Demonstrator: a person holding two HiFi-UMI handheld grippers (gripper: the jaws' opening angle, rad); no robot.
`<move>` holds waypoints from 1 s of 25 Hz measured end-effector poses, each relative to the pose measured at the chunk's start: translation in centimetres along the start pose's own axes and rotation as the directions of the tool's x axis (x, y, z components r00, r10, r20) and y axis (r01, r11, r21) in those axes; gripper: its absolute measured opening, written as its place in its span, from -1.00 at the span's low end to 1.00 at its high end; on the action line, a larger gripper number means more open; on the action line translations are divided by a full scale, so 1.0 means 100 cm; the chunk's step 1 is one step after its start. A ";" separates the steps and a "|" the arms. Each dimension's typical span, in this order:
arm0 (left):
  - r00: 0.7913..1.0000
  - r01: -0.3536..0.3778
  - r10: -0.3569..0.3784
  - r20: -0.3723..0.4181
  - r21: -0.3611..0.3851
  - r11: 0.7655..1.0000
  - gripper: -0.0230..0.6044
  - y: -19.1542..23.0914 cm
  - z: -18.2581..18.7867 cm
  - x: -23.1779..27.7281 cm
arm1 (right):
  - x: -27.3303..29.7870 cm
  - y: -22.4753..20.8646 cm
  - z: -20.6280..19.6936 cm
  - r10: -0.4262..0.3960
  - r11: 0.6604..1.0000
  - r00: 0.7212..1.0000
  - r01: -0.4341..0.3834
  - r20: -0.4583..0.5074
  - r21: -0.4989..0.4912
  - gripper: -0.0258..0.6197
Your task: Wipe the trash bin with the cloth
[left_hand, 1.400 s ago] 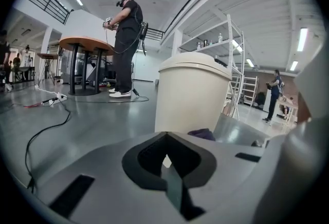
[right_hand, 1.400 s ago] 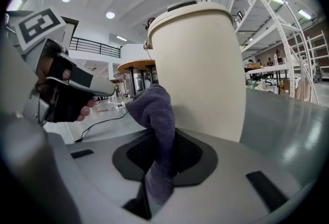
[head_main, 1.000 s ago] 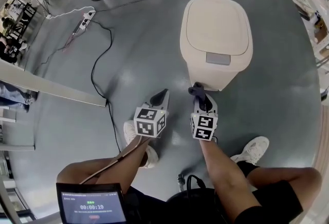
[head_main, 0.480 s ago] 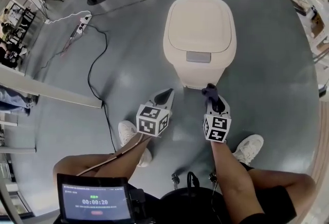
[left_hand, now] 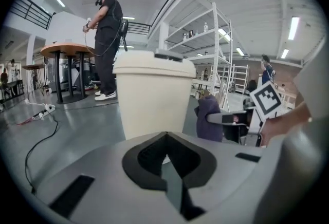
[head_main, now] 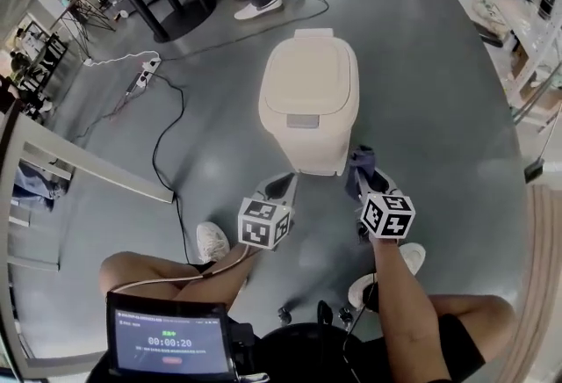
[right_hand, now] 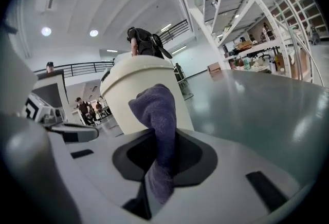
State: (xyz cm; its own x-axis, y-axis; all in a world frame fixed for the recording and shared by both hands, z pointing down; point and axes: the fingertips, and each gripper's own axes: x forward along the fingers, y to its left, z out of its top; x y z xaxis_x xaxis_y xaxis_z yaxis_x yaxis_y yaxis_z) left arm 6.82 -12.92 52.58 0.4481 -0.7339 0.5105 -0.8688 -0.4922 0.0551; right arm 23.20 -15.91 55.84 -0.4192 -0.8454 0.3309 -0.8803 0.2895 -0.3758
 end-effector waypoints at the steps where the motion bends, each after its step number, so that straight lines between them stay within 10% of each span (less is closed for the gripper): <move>1: 1.000 -0.006 0.006 0.006 0.015 1.000 -0.93 -0.009 0.009 -0.003 | -0.004 -0.003 0.013 0.023 1.000 1.000 -0.023 -0.005 0.022 -0.69; 6: 0.997 -0.063 0.062 0.040 0.037 0.997 -0.94 -0.049 0.059 -0.012 | -0.015 -0.016 0.069 0.196 0.960 0.980 -0.187 -0.026 0.209 -0.69; 16: 0.991 -0.129 0.129 0.037 -0.010 0.992 -0.94 -0.072 0.118 -0.031 | 0.012 -0.001 0.130 0.497 0.694 0.866 -0.365 -0.046 0.620 -0.69; 25: 0.994 -0.103 0.104 0.016 -0.038 0.994 -0.94 -0.080 0.112 -0.021 | 0.048 0.001 0.123 0.568 0.697 0.808 -0.375 -0.153 0.611 -0.69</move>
State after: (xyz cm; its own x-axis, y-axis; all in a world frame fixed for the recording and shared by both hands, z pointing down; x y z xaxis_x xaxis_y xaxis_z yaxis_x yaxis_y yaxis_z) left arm 15.22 -12.66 41.46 0.3586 -0.7884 0.4998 -0.9178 -0.3956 0.0344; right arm 23.84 -25.46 46.78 -0.8733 -0.4501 0.1863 -0.3212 0.2446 -0.9149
